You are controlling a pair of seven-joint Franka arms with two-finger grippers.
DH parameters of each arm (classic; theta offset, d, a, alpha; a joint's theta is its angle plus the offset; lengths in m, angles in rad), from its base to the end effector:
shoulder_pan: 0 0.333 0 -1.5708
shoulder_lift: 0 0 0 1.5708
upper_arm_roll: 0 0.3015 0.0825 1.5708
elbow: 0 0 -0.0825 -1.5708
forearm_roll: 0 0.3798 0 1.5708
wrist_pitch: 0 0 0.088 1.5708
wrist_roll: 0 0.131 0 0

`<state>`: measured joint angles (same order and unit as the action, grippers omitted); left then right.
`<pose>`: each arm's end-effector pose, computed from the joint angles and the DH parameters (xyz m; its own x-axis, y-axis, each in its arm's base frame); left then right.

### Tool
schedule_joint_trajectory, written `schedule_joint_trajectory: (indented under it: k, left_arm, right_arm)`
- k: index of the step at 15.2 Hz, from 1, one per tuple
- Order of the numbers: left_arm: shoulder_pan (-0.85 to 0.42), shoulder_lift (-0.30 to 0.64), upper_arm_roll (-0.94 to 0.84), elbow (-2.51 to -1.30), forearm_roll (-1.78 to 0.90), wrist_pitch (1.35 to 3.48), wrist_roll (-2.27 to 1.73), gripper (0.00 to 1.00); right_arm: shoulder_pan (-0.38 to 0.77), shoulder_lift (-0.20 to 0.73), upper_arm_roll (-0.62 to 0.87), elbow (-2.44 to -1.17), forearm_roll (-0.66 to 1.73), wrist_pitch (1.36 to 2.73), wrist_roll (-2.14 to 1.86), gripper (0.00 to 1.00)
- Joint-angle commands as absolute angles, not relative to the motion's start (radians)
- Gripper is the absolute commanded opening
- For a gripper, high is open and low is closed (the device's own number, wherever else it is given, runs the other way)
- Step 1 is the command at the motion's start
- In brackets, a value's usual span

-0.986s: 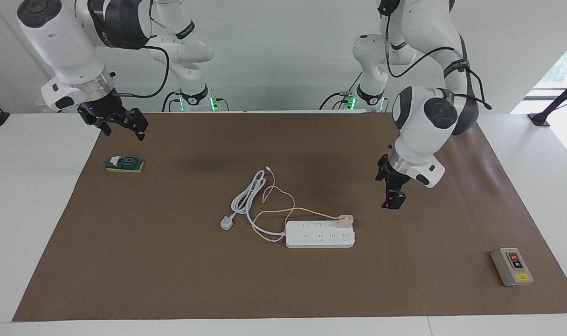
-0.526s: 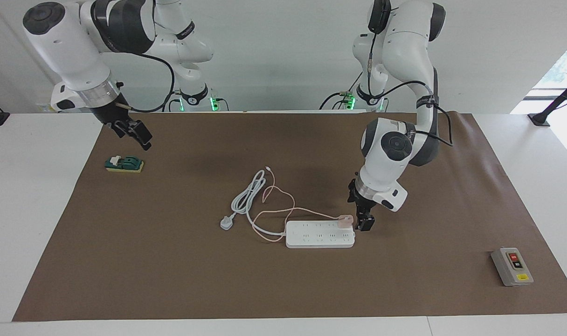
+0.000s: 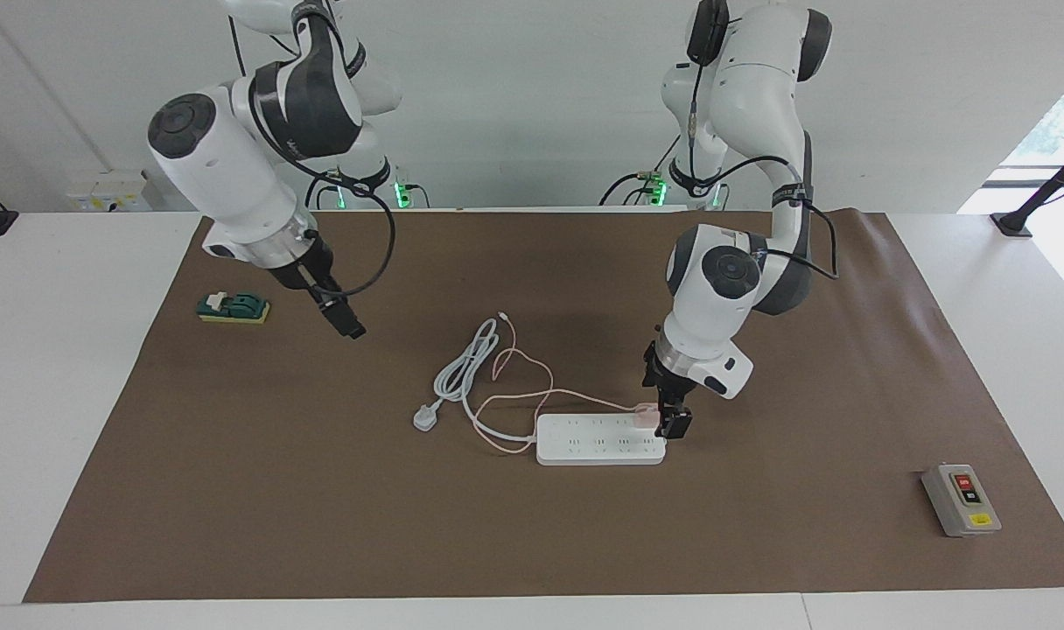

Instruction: Unplug charger and place it aside

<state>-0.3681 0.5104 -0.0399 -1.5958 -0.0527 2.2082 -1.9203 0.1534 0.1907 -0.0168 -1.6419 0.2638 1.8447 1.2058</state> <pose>0.6325 -0.2731 0.3120 0.0266 0.9951 -0.0954 0.9972 -0.0197 0.0725 0.6074 0.1110 0.4682 0.4169 -0.8791 -0.2312 -0.9089 -0.4069 -0.0919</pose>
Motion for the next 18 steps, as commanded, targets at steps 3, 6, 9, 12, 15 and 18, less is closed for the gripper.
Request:
schedule_joint_trajectory:
  k: [3,6,9,12,15,18]
  left_arm:
    - [-0.383,0.523,-0.026,-1.592,-0.055,2.235,-1.934,0.83]
    - [-0.382,0.523,-0.026,-1.594,-0.054,2.233,-1.934,0.55]
    - [-0.380,0.523,-0.026,-1.597,-0.054,2.237,-1.934,0.22]
    - [-0.383,0.523,-0.025,-1.606,-0.049,2.243,-1.934,0.00]
    - [-0.383,0.523,-0.025,-1.608,-0.046,2.247,-1.933,0.00]
    - [-0.383,0.523,-0.025,-1.623,-0.044,2.267,-1.922,0.00]
  right_arm:
    - [0.251,0.336,-0.017,-1.592,0.435,2.044,1.463,0.98]
    - [0.291,0.486,-0.017,-1.430,0.456,2.051,1.518,0.98]
    - [0.322,0.586,-0.017,-1.315,0.474,2.046,1.594,0.98]
    - [0.328,0.665,-0.017,-1.217,0.508,2.060,1.634,0.98]
    - [0.348,0.693,-0.017,-1.204,0.518,2.071,1.646,0.98]
    - [0.383,0.706,-0.015,-1.213,0.526,2.060,1.644,0.98]
